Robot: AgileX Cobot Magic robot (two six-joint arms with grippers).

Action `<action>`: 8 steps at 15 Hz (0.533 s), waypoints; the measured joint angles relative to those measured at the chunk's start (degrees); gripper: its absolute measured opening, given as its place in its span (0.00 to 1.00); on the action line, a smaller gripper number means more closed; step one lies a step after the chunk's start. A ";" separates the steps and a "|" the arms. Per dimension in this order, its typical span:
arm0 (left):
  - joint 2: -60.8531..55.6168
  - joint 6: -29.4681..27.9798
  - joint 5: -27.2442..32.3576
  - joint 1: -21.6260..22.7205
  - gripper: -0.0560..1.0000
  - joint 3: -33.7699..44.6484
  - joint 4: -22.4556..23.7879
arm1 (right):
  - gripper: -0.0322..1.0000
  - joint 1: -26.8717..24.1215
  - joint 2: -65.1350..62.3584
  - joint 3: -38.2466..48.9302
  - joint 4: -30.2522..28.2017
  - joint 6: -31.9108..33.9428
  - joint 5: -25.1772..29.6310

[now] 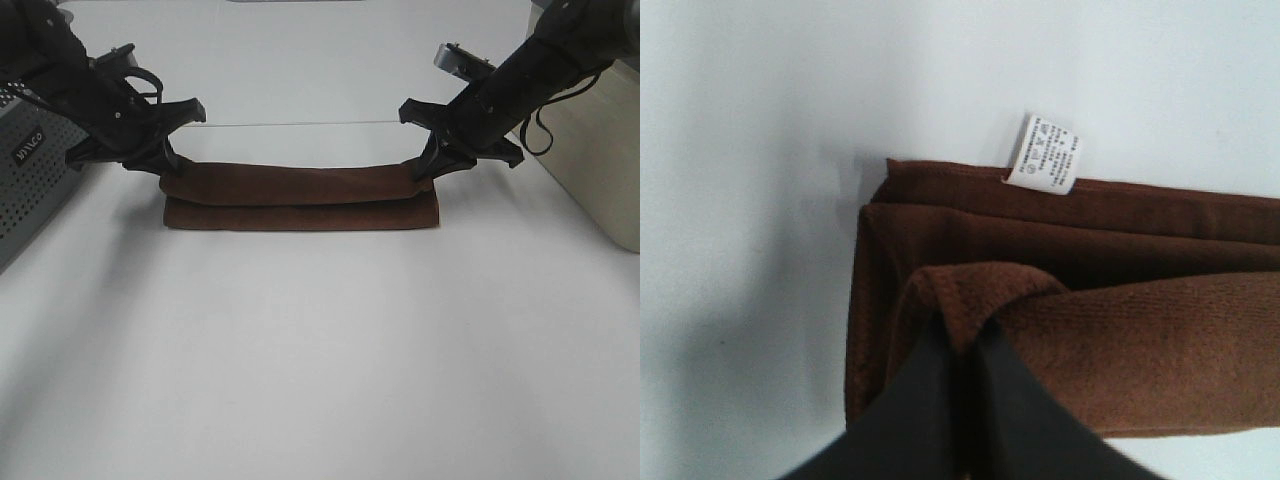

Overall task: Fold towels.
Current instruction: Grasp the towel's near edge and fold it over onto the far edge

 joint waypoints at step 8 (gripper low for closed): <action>2.81 0.00 -0.11 0.00 0.49 0.00 -0.29 | 0.56 0.00 2.98 -0.17 0.00 0.57 0.74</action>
